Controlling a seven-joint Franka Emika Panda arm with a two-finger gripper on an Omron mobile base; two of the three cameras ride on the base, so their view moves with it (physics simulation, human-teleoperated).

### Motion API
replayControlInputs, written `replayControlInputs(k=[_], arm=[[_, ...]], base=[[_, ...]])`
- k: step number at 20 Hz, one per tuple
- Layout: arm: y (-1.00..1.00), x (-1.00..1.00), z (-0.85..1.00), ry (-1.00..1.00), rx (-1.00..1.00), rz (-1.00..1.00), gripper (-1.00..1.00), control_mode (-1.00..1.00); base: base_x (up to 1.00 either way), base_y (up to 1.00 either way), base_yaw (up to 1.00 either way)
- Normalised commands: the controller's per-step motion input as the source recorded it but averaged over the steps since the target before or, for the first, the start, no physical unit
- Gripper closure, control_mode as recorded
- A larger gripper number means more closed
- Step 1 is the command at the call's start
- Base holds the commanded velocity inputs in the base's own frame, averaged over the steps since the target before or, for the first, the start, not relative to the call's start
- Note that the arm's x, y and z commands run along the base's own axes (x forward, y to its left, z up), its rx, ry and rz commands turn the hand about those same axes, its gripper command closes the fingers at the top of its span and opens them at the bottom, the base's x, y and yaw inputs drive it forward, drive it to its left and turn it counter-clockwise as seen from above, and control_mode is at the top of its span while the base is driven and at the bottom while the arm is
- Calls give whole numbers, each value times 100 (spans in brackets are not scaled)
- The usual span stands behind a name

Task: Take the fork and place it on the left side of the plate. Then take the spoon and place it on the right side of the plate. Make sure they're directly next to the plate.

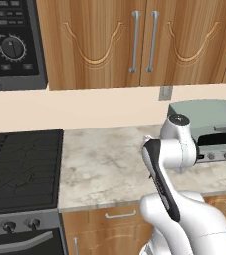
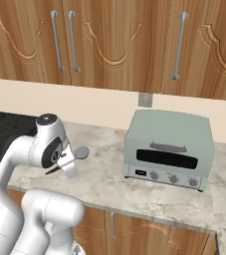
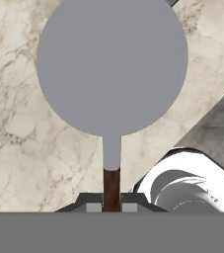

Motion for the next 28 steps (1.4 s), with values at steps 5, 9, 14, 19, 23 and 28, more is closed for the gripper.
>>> replayControlInputs(k=[5, 9, 14, 19, 23, 28], arm=[[0, 0, 0, 0, 0, 0, 100, 100], [0, 0, 0, 0, 0, 0, 100, 100], [0, 0, 0, 0, 0, 0, 100, 100], [0, 0, 0, 0, 0, 0, 100, 100], [0, 0, 0, 0, 0, 0, 100, 100], [0, 0, 0, 0, 0, 0, 100, 100]], base=[[-5, 0, 0], [-60, 7, 0], [-78, 10, 11], [-18, 30, 61], [-9, 21, 91], [-9, 13, 97]])
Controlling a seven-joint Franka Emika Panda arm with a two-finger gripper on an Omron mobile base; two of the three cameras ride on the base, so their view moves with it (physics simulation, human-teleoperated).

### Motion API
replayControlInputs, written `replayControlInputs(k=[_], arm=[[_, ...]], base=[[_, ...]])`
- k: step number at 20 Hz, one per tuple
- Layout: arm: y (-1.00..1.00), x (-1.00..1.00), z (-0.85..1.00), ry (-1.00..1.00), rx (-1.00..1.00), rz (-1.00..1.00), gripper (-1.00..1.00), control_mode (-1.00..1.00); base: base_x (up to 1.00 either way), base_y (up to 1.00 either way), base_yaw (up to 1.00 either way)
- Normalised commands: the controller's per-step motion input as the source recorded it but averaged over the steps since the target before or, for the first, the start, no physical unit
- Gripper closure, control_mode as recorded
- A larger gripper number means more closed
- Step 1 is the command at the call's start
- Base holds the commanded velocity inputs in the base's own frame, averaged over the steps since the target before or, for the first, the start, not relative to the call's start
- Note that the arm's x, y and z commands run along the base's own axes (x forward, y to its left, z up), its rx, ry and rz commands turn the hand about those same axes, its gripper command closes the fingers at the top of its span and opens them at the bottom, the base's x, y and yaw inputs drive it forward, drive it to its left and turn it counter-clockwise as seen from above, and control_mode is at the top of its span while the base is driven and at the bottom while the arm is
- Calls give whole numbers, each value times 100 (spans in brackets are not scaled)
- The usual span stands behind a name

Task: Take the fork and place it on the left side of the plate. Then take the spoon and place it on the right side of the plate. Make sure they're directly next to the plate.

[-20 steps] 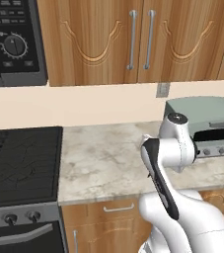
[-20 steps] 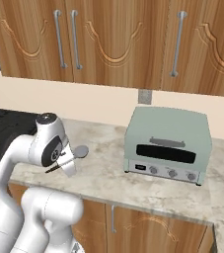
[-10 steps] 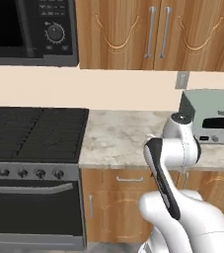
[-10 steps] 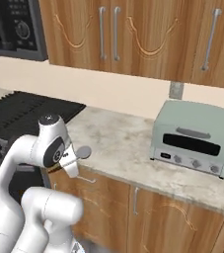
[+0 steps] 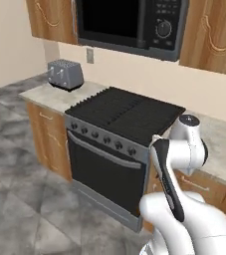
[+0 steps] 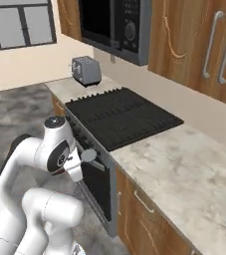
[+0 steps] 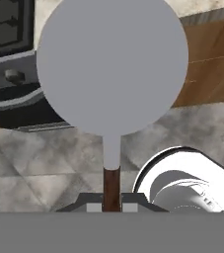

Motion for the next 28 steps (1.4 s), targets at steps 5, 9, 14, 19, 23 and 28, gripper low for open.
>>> replayControlInputs(k=[5, 9, 14, 19, 23, 28], arm=[[0, 0, 0, 0, 0, 0, 100, 100], [0, 0, 0, 0, 0, 0, 100, 100], [0, 0, 0, 0, 0, 0, 100, 100], [0, 0, 0, 0, 0, 0, 100, 100], [0, 0, 0, 0, 0, 0, 100, 100], [0, 0, 0, 0, 0, 0, 100, 100]], base=[[0, 11, 90], [15, 11, 77], [40, 12, 59], [63, 14, 41], [76, 16, 31], [82, 14, 28]])
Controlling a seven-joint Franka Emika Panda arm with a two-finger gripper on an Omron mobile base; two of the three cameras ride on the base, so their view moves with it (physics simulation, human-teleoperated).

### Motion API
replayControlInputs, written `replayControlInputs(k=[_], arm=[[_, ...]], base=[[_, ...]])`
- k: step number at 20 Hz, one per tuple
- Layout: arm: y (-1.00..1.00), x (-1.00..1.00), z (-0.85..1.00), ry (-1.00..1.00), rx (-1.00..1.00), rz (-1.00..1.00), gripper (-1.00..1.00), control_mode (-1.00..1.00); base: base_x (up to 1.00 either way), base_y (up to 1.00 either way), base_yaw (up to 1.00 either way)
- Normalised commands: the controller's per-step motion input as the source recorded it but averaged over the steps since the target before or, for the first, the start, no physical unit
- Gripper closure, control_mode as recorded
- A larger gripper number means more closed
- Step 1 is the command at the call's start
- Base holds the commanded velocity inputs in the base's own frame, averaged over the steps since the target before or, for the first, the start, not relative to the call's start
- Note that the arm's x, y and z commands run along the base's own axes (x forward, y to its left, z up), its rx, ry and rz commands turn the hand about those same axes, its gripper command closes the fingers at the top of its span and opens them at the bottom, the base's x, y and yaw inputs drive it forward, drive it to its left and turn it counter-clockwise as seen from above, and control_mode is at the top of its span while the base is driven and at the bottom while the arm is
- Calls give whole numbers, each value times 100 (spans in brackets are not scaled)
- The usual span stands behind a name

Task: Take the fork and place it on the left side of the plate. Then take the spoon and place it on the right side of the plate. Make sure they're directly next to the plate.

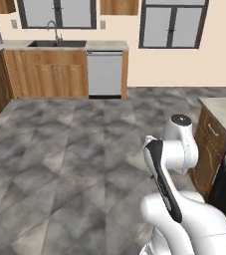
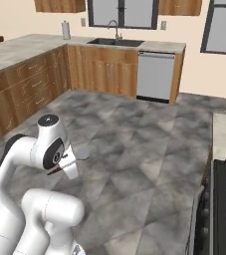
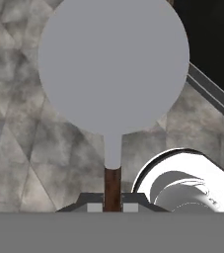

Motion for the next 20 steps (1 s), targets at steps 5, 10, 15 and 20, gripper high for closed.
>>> replayControlInputs(k=[5, 10, 15, 20], arm=[[0, 0, 0, 0, 0, 0, 100, 100], [0, 0, 0, 0, 0, 0, 100, 100], [0, 0, 0, 0, 0, 0, 100, 100], [0, 0, 0, 0, 0, 0, 100, 100]], base=[[82, 14, 28], [82, 14, 30], [81, 17, 29], [65, 61, 16]])
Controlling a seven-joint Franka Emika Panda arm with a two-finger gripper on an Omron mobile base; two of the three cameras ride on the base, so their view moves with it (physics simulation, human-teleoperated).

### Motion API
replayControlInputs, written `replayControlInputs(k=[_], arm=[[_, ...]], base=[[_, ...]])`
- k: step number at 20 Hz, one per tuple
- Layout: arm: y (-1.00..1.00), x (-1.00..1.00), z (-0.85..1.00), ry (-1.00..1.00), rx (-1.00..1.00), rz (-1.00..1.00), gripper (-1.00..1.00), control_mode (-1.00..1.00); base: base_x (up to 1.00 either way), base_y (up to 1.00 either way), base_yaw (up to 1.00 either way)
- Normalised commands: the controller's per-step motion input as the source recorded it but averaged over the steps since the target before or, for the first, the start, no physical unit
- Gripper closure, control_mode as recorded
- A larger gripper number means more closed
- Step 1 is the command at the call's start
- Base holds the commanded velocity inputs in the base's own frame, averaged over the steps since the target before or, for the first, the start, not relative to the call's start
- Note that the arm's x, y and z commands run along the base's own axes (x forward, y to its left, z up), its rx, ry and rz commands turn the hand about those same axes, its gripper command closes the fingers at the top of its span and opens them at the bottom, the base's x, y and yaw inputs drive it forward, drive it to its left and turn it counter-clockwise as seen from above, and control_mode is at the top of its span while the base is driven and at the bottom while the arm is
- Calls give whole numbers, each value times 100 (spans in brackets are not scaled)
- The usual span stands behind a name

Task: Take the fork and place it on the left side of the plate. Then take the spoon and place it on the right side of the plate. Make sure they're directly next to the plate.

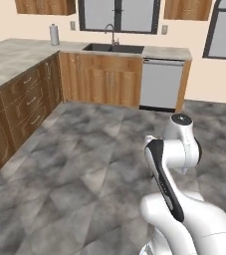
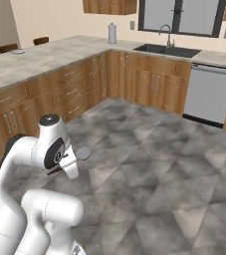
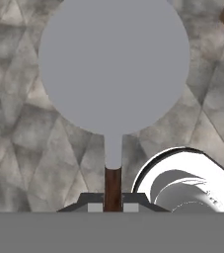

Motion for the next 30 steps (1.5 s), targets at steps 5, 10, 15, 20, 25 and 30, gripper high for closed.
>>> replayControlInputs(k=[5, 10, 15, 20, 25, 30], arm=[[0, 0, 0, 0, 0, 0, 100, 100], [0, 0, 0, 0, 0, 0, 100, 100], [0, 0, 0, 0, 0, 0, 100, 100], [0, 0, 0, 0, 0, 0, 100, 100], [0, 0, 0, 0, 0, 0, 100, 100], [0, 0, 0, 0, 0, 0, 100, 100]], base=[[51, 87, 4], [49, 94, 0], [49, 94, 0], [37, 94, 0], [34, 94, 0], [26, 94, 0]])
